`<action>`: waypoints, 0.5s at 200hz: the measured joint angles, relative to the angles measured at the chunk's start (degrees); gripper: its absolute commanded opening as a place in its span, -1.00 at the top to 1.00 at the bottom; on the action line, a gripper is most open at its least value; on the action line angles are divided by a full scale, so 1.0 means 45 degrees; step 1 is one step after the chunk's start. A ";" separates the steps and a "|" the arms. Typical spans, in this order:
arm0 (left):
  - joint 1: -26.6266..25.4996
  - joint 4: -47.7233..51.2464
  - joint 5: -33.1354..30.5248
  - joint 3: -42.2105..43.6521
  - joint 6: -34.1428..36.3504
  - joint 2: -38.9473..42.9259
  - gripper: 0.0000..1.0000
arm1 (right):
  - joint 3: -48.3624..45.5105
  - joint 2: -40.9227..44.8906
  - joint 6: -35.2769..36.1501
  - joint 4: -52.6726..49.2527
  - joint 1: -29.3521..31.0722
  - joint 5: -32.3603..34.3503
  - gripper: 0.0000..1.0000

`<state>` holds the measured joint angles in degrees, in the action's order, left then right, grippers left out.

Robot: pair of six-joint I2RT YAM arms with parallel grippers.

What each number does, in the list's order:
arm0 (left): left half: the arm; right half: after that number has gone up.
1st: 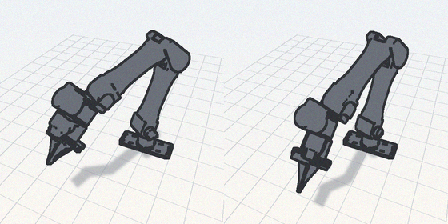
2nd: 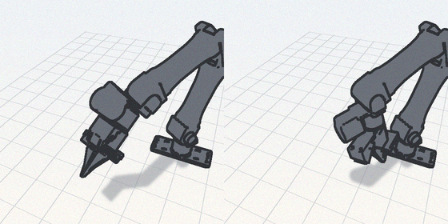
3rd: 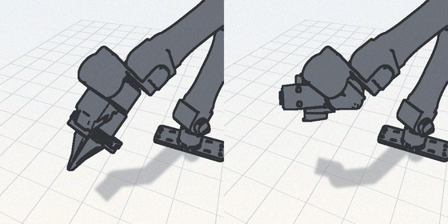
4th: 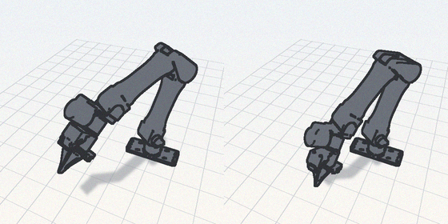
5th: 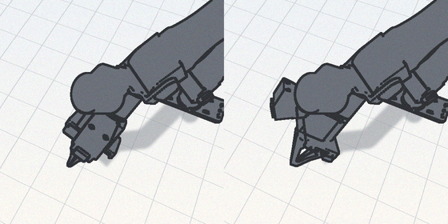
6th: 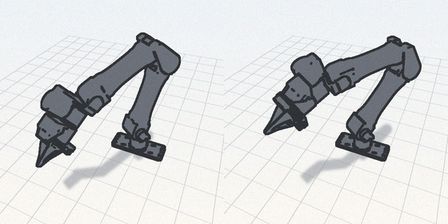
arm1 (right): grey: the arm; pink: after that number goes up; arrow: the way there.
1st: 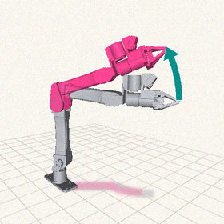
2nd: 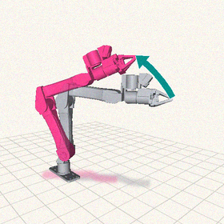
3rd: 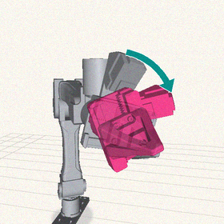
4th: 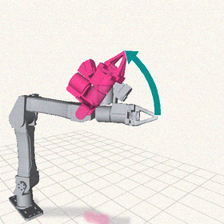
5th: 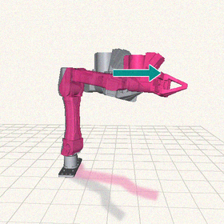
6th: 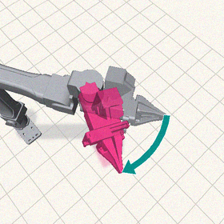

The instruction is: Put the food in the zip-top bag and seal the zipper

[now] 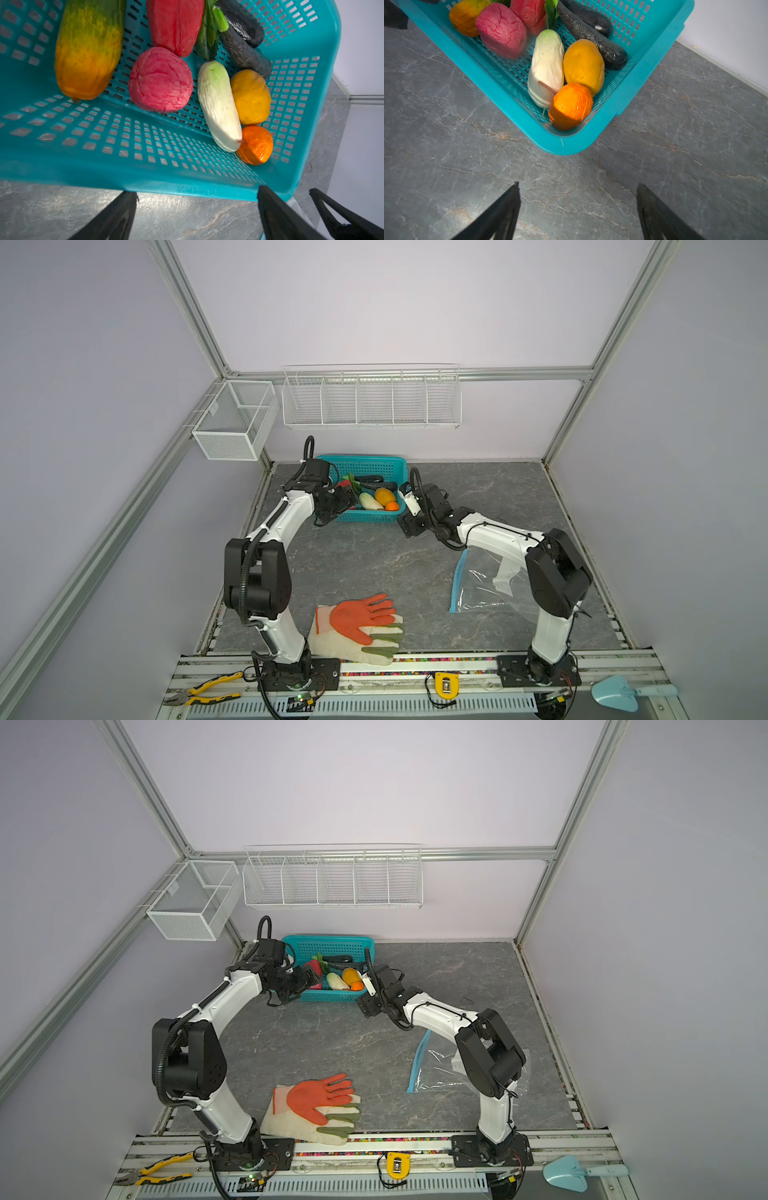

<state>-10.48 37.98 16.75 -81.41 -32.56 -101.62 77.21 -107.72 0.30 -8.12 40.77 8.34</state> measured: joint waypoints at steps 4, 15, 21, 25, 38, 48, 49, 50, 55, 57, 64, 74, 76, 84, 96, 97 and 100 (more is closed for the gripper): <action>-0.0019 -0.0029 0.0000 -0.0019 0.0000 -0.0034 -0.80 | 0.0010 -0.0024 -0.0063 -0.0005 0.0000 0.0019 -0.77; -0.0097 -0.0083 0.0000 -0.0058 0.0000 -0.0112 -0.80 | 0.0053 -0.0083 -0.0189 -0.0010 0.0000 0.0097 -0.77; -0.0131 -0.0092 0.0000 -0.0092 -0.0005 -0.0151 -0.80 | 0.0126 -0.0141 -0.0267 -0.0039 0.0000 0.0151 -0.77; -0.0155 -0.0092 0.0000 -0.0102 -0.0005 -0.0165 -0.80 | 0.0189 -0.0194 -0.0311 -0.0044 0.0000 0.0189 -0.77; -0.0219 -0.0121 0.0000 -0.0131 -0.0005 -0.0223 -0.80 | 0.0442 -0.0389 -0.0442 -0.0058 0.0000 0.0287 -0.77; -0.0272 -0.0112 0.0000 -0.0175 -0.0010 -0.0272 -0.80 | 0.0617 -0.0515 -0.0549 -0.0068 0.0000 0.0374 -0.77; -0.0277 -0.0117 0.0000 -0.0175 -0.0010 -0.0282 -0.80 | 0.0627 -0.0525 -0.0559 -0.0068 0.0000 0.0379 -0.77; -0.0282 -0.0117 0.0000 -0.0180 -0.0005 -0.0282 -0.80 | 0.0656 -0.0539 -0.0554 -0.0078 0.0000 0.0423 -0.77; -0.0311 -0.0121 0.0000 -0.0204 -0.0010 -0.0306 -0.80 | 0.0733 -0.0583 -0.0646 -0.0107 0.0000 0.0505 -0.77; -0.0321 -0.0121 0.0000 -0.0209 -0.0010 -0.0311 -0.80 | 0.0758 -0.0597 -0.0656 -0.0117 0.0000 0.0534 -0.77; -0.0355 -0.0121 0.0000 -0.0262 -0.0015 -0.0359 -0.80 | 0.0865 -0.0646 -0.0792 -0.0160 -0.0005 0.0631 -0.77; -0.0418 -0.0136 -0.0005 -0.0340 -0.0039 -0.0427 -0.80 | 0.1005 -0.0690 -0.0947 -0.0238 -0.0005 0.0772 -0.77; -0.0427 -0.0136 0.0000 -0.0350 -0.0039 -0.0437 -0.80 | 0.1035 -0.0695 -0.0986 -0.0253 -0.0010 0.0816 -0.78; -0.0481 -0.0165 0.0000 -0.0389 -0.0049 -0.0486 -0.80 | 0.1132 -0.0719 -0.1083 -0.0296 -0.0019 0.0928 -0.78; -0.0559 -0.0189 0.0000 -0.0437 -0.0058 -0.0544 -0.80 | 0.1316 -0.0816 -0.1243 -0.0335 -0.0049 0.1059 -0.78; -0.0573 -0.0194 0.0000 -0.0442 -0.0063 -0.0549 -0.80 | 0.1331 -0.0826 -0.1258 -0.0340 -0.0049 0.1069 -0.78; -0.0597 -0.0199 0.0000 -0.0447 -0.0068 -0.0568 -0.80 | 0.1384 -0.0865 -0.1307 -0.0350 -0.0053 0.1107 -0.78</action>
<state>-13.17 37.08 16.75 -83.42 -32.86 -104.18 83.44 -111.61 -5.58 -9.69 40.53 13.32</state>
